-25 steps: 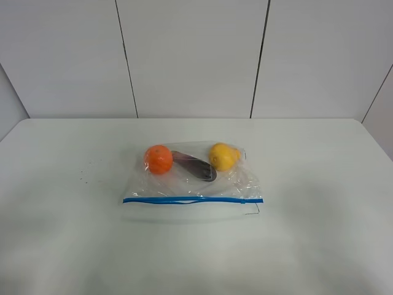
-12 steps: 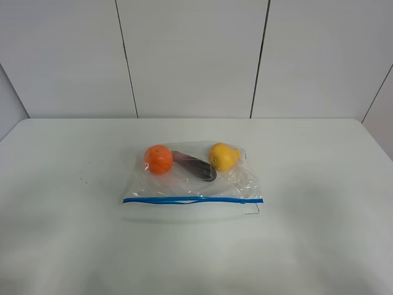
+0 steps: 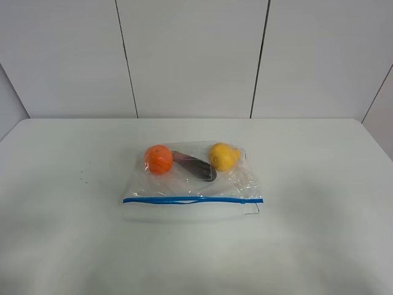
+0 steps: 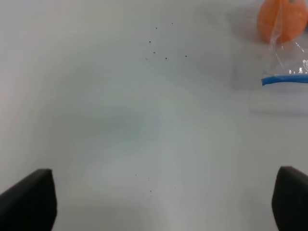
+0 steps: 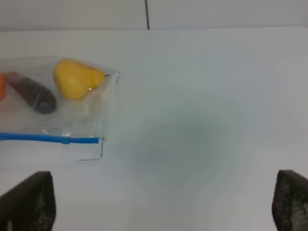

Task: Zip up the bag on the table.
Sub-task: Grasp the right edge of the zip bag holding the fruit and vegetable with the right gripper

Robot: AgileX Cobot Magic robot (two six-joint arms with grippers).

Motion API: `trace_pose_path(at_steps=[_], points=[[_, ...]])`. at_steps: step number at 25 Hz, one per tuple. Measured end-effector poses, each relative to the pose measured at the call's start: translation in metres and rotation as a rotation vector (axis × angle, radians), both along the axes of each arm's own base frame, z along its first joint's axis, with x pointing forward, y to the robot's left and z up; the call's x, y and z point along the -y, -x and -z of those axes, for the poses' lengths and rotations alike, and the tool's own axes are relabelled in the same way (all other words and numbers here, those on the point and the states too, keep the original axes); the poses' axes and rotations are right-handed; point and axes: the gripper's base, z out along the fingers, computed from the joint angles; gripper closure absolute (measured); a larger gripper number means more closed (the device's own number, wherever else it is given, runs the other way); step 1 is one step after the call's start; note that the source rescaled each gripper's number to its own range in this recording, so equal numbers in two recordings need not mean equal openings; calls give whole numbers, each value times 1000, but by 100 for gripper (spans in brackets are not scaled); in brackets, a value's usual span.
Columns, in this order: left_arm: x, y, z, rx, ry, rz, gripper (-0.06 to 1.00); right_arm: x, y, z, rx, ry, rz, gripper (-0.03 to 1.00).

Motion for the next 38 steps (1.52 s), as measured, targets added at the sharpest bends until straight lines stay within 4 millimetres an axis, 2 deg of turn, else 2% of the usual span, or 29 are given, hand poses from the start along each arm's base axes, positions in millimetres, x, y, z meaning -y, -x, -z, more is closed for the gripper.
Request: trace_pose_path(at_steps=[4, 6, 10, 13, 19, 24, 27, 33, 38], points=[[0, 0, 0, 0, 0, 0, -6, 0, -16, -20, -91, -49, 21, -3], [0, 0, 0, 0, 0, 0, -6, 0, -34, -35, -159, -69, 23, -3], [0, 0, 0, 0, 0, 0, -6, -3, -88, -45, -351, -81, -26, -3], [0, 0, 0, 0, 0, 0, -6, -11, -131, -36, -502, -138, -116, -3], [0, 0, 0, 0, 0, 0, -6, -27, -202, 20, -794, -275, -329, -3], [0, 0, 0, 0, 0, 0, -6, -37, -234, 57, -823, -326, -566, -3], [0, 0, 0, 0, 0, 0, -6, -27, -253, 81, -797, -421, -617, -3], [0, 0, 0, 0, 0, 0, -6, 13, -289, 136, -749, -693, -587, -3], [0, 0, 0, 0, 0, 0, -6, 21, -310, 185, -797, -817, -564, -3]])
